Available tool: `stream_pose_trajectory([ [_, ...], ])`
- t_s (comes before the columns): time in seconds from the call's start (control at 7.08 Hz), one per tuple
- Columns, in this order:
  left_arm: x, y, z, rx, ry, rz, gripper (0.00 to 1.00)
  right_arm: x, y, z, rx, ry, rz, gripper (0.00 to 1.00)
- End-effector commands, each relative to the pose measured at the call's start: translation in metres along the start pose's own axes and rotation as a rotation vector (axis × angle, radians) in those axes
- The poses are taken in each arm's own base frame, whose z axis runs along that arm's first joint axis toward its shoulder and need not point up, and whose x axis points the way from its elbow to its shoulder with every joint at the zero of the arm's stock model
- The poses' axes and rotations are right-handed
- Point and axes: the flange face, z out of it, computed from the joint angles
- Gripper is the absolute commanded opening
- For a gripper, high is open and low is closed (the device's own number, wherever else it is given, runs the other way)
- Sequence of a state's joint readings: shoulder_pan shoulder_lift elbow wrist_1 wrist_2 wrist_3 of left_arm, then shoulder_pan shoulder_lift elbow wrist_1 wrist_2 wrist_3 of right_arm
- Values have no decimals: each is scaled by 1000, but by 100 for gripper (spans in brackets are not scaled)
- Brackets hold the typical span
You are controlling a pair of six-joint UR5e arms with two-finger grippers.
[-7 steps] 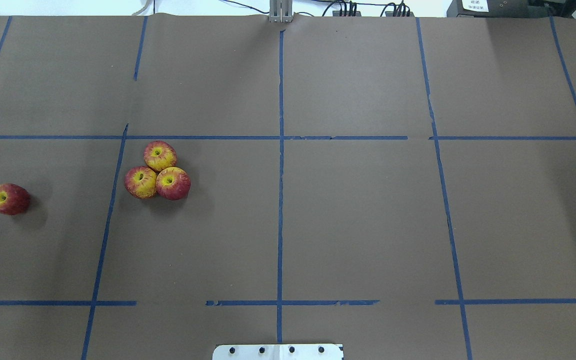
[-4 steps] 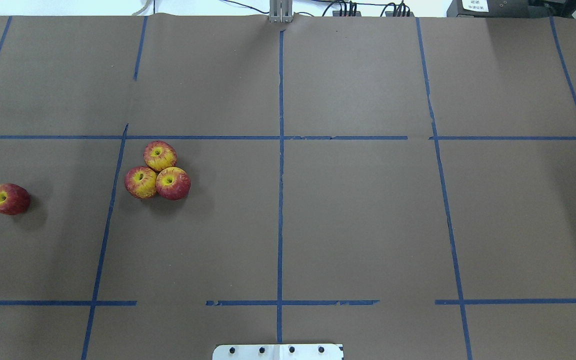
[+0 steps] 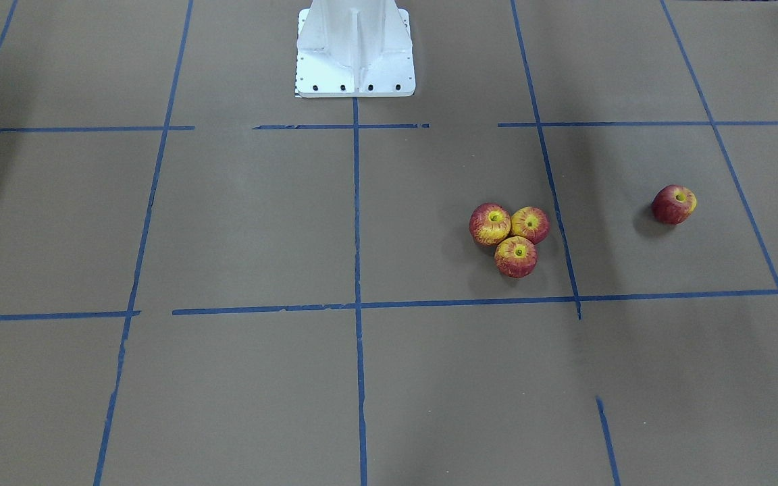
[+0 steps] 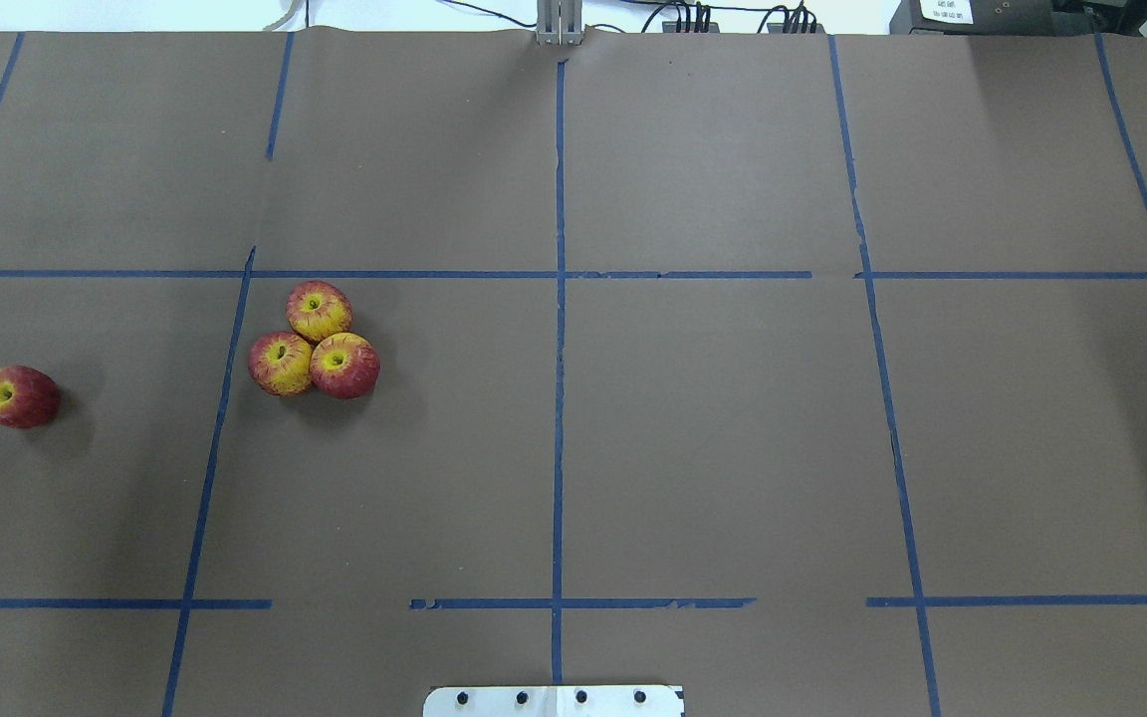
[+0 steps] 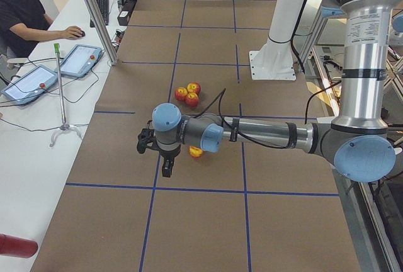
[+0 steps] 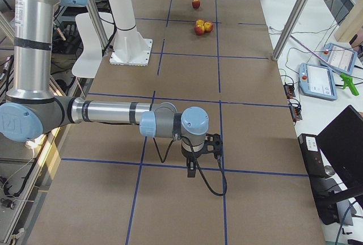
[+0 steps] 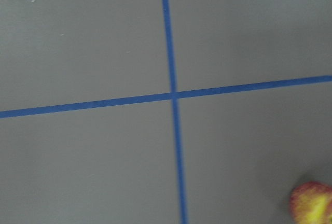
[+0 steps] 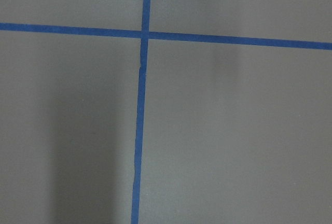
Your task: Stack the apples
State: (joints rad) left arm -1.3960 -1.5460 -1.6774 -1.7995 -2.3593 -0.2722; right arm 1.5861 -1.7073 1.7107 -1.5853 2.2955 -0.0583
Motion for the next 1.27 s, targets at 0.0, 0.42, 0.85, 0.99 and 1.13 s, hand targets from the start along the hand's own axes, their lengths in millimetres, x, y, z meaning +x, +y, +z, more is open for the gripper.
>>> stream_pose_trajectory([
  [0.0, 71, 14, 42, -32, 43, -41, 100, 0, 0, 0, 0, 1, 0, 100],
  [0.42, 115, 33, 94, -10, -54, -18, 100, 0, 0, 0, 0, -1, 0, 100],
  [0.85, 130, 45, 124, -32, -104, 19, 100, 0, 0, 0, -1, 1, 1, 100],
  [0.99, 130, 47, 126, -36, -105, 27, 100, 0, 0, 0, -1, 1, 1, 100],
  [1.13, 126, 48, 132, -47, -110, 21, 100, 0, 0, 0, 0, 1, 0, 100],
])
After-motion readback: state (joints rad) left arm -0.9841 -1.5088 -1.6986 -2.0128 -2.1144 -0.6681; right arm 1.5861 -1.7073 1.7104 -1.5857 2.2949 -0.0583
